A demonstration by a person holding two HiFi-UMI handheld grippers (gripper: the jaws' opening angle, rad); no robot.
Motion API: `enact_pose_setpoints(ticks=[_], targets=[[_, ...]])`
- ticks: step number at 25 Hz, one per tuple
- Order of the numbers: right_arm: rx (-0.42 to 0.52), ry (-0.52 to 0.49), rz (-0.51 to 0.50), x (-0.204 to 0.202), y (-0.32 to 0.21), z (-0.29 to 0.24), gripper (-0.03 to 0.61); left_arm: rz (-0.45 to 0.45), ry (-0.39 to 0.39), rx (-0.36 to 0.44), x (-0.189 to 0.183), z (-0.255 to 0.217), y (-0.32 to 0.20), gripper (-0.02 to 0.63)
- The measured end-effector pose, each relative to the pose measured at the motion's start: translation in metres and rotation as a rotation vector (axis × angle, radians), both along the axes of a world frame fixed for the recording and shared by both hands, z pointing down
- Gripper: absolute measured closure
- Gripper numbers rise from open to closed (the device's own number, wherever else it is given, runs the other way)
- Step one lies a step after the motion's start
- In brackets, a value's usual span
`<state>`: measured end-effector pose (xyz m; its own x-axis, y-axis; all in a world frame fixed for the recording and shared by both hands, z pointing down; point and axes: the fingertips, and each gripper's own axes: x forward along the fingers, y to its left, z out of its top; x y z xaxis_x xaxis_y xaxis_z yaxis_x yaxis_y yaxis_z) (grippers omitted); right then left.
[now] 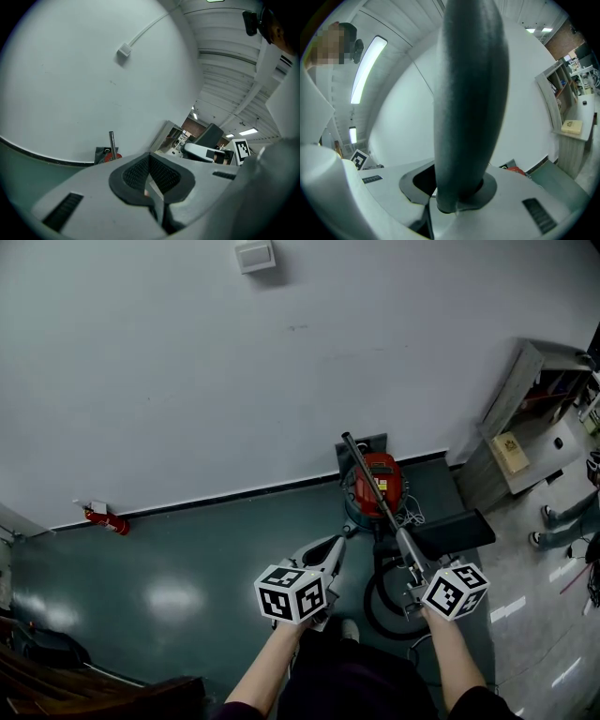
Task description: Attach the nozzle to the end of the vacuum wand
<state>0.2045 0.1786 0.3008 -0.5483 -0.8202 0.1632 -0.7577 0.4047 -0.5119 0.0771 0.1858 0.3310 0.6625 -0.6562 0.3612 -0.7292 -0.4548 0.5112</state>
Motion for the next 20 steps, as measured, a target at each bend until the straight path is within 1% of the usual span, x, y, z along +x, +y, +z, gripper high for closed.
enact_pose_setpoints(ticks=[9, 14, 20], targets=[[-0.014, 0.008, 0.055, 0.001, -0.066, 0.014, 0.485, 0.027, 0.02, -0.041, -0.005, 0.028, -0.071, 0.611], [-0.024, 0.015, 0.078, -0.006, -0.115, 0.023, 0.485, 0.053, 0.035, -0.058, -0.009, 0.041, -0.121, 0.611], [-0.041, 0.026, 0.092, -0.019, -0.164, 0.031, 0.485, 0.083, 0.045, -0.084, -0.014, 0.053, -0.168, 0.611]])
